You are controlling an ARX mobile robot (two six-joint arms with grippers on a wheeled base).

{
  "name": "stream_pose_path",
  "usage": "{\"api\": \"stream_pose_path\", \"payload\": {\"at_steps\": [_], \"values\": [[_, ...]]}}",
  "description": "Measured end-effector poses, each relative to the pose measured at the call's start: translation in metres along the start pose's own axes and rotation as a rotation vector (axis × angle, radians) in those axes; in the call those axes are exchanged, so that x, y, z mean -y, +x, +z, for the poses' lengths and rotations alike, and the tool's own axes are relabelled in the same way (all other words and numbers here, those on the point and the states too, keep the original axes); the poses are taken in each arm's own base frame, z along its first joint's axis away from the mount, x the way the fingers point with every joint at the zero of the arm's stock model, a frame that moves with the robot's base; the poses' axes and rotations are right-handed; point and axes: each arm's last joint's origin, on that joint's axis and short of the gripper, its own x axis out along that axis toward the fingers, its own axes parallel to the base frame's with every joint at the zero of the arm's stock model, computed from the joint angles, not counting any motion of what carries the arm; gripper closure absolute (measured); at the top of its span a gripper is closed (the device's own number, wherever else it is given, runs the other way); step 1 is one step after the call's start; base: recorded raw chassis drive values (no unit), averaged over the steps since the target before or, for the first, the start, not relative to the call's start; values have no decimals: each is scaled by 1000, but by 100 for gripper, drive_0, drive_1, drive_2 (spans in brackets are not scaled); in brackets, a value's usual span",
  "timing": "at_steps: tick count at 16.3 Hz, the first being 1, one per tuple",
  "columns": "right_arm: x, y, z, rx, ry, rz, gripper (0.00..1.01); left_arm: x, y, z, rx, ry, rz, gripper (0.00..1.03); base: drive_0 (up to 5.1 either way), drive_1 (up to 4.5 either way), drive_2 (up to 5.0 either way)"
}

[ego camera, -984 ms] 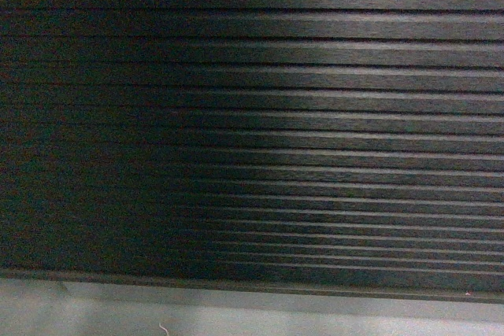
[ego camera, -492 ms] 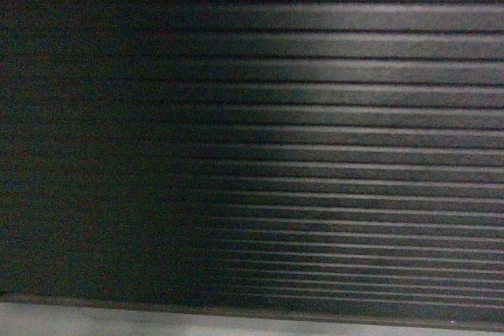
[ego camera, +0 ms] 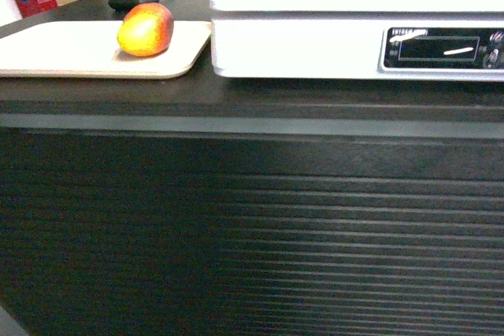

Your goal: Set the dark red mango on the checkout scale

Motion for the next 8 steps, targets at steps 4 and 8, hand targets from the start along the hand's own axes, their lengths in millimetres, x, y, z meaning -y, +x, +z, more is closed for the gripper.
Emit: {"api": "stream_pose_path", "payload": {"at_steps": [4, 8], "values": [[0, 0, 0, 1, 0, 0, 3, 0, 0, 0, 0, 0, 0, 5, -1, 314, -316], [0, 0, 0, 0, -2, 1, 3, 0, 0, 0, 0, 0, 2, 5, -1, 314, -316]]}}
